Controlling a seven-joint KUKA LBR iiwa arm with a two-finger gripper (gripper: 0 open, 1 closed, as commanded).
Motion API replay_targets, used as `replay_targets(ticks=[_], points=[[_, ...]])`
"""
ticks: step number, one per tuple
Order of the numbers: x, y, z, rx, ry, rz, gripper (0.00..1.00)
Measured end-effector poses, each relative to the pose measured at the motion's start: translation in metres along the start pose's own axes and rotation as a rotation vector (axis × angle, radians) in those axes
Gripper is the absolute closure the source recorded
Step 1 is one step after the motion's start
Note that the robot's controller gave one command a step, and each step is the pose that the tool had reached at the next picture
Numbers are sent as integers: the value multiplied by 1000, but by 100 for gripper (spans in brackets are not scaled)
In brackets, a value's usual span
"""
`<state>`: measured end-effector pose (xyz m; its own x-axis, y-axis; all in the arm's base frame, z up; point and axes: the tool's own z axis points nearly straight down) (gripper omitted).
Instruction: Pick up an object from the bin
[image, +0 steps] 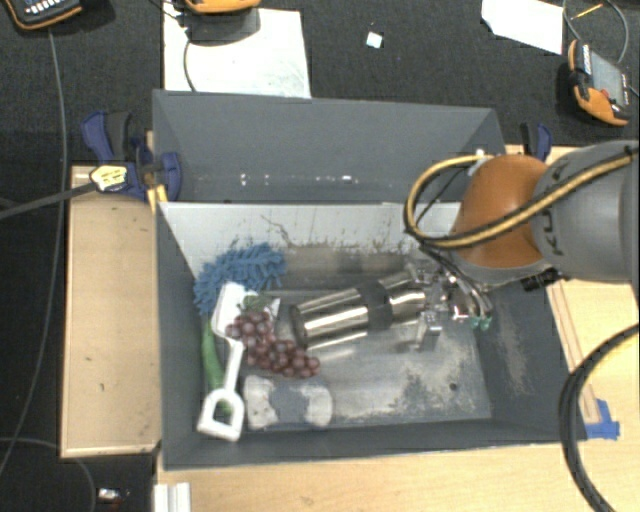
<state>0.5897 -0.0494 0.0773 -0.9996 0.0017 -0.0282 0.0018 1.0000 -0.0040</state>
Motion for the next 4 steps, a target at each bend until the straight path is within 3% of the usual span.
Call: replay_targets(ticks=[1,2,3,4], points=[[-3,22,-70,-1,14,114,0],[0,-1,-23,1,12,77,0],[-5,94,2,8,-4,289,0],[-6,14,2,4,-6,259,100]])
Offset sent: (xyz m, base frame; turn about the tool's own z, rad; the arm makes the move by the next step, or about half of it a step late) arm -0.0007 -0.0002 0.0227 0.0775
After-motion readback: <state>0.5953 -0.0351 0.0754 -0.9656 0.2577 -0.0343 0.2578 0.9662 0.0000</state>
